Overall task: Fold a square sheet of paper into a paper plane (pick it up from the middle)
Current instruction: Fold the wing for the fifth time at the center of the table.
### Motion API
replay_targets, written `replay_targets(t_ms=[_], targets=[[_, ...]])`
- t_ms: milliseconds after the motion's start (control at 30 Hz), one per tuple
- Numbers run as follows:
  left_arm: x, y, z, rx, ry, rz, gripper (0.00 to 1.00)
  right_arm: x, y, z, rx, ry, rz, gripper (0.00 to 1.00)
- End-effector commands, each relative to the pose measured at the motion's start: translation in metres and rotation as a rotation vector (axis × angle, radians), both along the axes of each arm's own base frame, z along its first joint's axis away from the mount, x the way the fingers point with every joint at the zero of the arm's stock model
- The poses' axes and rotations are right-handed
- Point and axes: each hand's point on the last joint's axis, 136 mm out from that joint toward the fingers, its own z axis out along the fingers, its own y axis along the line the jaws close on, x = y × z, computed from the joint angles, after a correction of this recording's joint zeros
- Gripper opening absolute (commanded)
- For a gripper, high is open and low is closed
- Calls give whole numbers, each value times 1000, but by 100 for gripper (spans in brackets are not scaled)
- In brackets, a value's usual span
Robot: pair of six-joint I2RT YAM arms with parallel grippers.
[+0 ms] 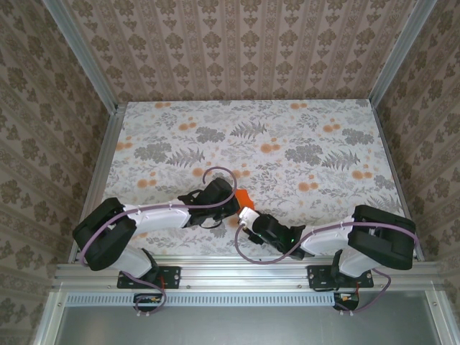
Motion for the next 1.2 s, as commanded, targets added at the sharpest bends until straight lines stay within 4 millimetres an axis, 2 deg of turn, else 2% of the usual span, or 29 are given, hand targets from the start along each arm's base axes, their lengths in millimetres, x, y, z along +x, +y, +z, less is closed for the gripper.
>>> replay_targets(t_ms=[0, 300, 433, 533, 567, 600, 733, 833, 933, 1167], targets=[[4, -6, 6, -24, 10, 12, 0, 3, 1, 13, 52, -30, -26, 32], [4, -7, 7, -26, 10, 10, 0, 2, -7, -2, 42, 10, -72, 17], [4, -7, 8, -26, 8, 9, 0, 3, -7, -4, 58, 29, -87, 7], [5, -4, 12, -23, -3, 15, 8, 4, -6, -3, 89, 60, -98, 1], [5, -3, 13, -20, -10, 15, 13, 4, -7, -4, 101, 74, -102, 0], [5, -1, 16, -18, -17, 18, 22, 5, -7, -4, 120, 93, -109, 0], [7, 8, 28, -11, -62, 28, 42, 6, -7, -3, 235, 195, -133, 0], [6, 20, 34, 7, -89, 49, 52, 10, -10, 0, 367, 289, -166, 0], [5, 29, 39, 8, -112, 64, 56, 15, -13, 4, 499, 373, -195, 0], [4, 30, 51, -5, -153, 37, 55, 29, -22, 15, 725, 487, -266, 0]])
